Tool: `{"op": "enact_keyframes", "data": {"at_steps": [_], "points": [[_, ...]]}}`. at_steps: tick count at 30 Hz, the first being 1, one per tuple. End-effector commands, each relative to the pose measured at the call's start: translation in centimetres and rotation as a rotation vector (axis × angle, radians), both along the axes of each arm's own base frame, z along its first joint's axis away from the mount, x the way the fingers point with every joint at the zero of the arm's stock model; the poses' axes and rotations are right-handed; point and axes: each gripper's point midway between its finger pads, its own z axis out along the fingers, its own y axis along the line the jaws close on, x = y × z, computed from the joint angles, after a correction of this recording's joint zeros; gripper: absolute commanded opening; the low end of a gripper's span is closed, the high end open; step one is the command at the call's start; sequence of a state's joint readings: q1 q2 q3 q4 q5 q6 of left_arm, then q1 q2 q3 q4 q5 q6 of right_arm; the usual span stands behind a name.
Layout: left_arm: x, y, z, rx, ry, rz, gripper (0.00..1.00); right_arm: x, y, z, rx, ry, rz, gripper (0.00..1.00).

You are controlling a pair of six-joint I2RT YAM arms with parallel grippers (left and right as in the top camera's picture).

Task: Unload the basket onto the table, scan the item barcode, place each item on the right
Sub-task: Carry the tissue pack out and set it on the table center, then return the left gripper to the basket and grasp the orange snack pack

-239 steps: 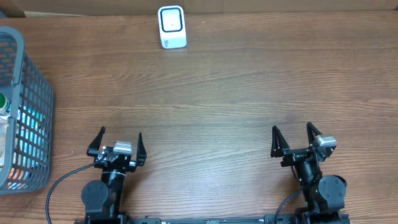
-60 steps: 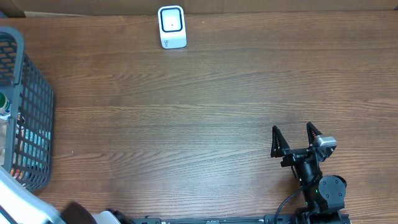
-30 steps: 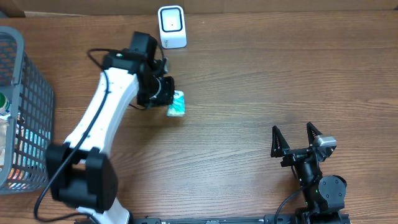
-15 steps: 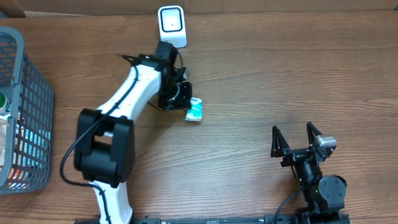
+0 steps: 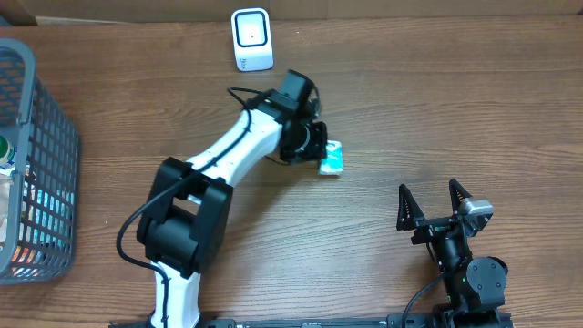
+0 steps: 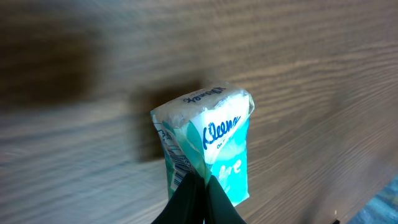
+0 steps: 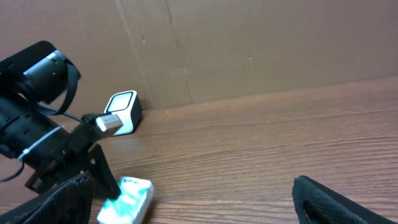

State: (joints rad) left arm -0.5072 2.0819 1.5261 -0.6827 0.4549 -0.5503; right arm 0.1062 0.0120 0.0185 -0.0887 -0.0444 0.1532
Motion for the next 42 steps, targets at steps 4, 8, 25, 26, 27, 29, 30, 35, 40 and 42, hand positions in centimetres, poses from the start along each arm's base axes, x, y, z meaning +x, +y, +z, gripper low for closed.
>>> {"op": "enact_keyframes", "data": {"at_steps": [4, 8, 25, 26, 27, 29, 30, 35, 40, 42], "points": [[-0.2, -0.1, -1.7, 0.069, 0.019, 0.066, 0.04, 0.0, 0.0, -0.1, -0.003, -0.006, 0.000, 1.00], [-0.1, 0.1, -1.8, 0.080, 0.013, 0.070, 0.21, 0.0, 0.0, -0.1, -0.003, -0.006, 0.000, 1.00], [3.6, 4.7, 8.0, 0.138, -0.208, 0.048, 0.55, 0.0, 0.0, -0.1, -0.003, -0.006, 0.000, 1.00], [4.0, 5.7, 9.8, 0.152, -0.243, 0.055, 0.55, 0.0, 0.0, -0.1, -0.003, -0.006, -0.001, 1.00], [4.4, 6.9, 12.0, 0.171, -0.286, 0.069, 0.55, 0.0, 0.0, -0.1, -0.003, -0.006, 0.000, 1.00], [4.7, 9.3, 16.1, 0.200, -0.362, 0.097, 0.57, 0.0, 0.0, -0.1, -0.003, -0.006, -0.001, 1.00], [4.7, 10.4, 17.9, 0.211, -0.396, 0.114, 0.58, 0.0, 0.0, -0.1, -0.003, -0.006, -0.001, 1.00], [3.6, 17.7, 26.2, 0.244, -0.535, 0.258, 0.61, 0.0, 0.0, -0.1, -0.003, -0.006, 0.000, 1.00], [1.2, 27.6, 31.2, 0.291, -0.608, 0.507, 0.61, 0.0, 0.0, -0.1, -0.003, -0.006, 0.000, 1.00], [-0.1, 31.6, 32.3, 0.332, -0.619, 0.617, 0.61, 0.0, 0.0, -0.1, -0.003, -0.006, 0.000, 1.00]]}}
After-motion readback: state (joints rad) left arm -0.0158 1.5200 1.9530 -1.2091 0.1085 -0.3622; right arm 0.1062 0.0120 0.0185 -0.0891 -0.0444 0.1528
